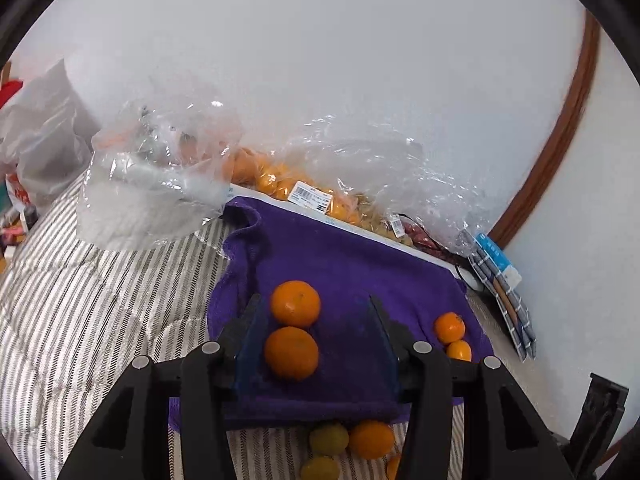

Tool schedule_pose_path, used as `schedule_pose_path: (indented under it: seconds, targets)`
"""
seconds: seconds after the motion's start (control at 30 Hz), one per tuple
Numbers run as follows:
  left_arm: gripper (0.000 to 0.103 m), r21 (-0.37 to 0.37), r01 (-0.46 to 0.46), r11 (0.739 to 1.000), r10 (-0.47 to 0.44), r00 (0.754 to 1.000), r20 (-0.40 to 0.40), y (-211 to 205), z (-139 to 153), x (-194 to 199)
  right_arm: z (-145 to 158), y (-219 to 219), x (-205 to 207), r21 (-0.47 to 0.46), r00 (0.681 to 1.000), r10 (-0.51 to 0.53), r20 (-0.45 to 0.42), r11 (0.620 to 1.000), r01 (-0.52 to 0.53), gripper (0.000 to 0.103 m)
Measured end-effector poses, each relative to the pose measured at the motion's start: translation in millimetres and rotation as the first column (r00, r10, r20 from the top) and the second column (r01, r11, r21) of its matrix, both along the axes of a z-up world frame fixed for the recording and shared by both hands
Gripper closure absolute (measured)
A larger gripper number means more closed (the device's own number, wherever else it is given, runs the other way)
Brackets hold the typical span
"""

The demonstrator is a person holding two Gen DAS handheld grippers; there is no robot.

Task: Organize fruits
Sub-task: 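Withdraw the right tool and close it on an orange on the bed, then close the left tool on a green kiwi on the bed while the right tool holds the orange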

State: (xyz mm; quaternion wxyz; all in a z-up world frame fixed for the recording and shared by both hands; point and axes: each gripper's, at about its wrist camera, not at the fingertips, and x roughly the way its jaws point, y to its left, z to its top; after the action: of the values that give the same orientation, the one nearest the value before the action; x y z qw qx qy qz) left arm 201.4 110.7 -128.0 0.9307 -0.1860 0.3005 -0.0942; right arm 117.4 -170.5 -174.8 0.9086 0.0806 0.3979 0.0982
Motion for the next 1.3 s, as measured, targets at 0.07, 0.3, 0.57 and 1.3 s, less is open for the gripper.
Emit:
schedule_pose_path:
  seconds: [0.07, 0.3, 0.57, 1.3]
  targets:
    - [0.056, 0.030, 0.035, 0.999, -0.036, 0.999, 0.013, -6.6, 2.5, -4.1, -3.8, -12.2, -6.5, 0.025, 1.000, -0.027, -0.010, 0.999, 0.027, 0.068]
    - [0.056, 0.078, 0.143, 0.987, -0.139, 0.988, -0.066, -22.6, 0.2, -38.1, -3.4, -23.9, -22.9, -0.086, 0.997, -0.056, 0.044, 0.995, 0.060, 0.068]
    - [0.056, 0.204, 0.149, 0.968, -0.104, 0.971, -0.217, -35.0, -38.1, -58.0, -6.7, -22.6, -23.0, -0.084, 0.999, -0.020, 0.047, 0.996, 0.024, 0.068]
    - [0.078, 0.245, 0.132, 0.960, -0.075, 0.970, -0.230, -50.0, -54.8, -45.5, -2.7, -35.6, -31.3, -0.007, 0.994, -0.063, 0.093, 0.998, 0.064, 0.069]
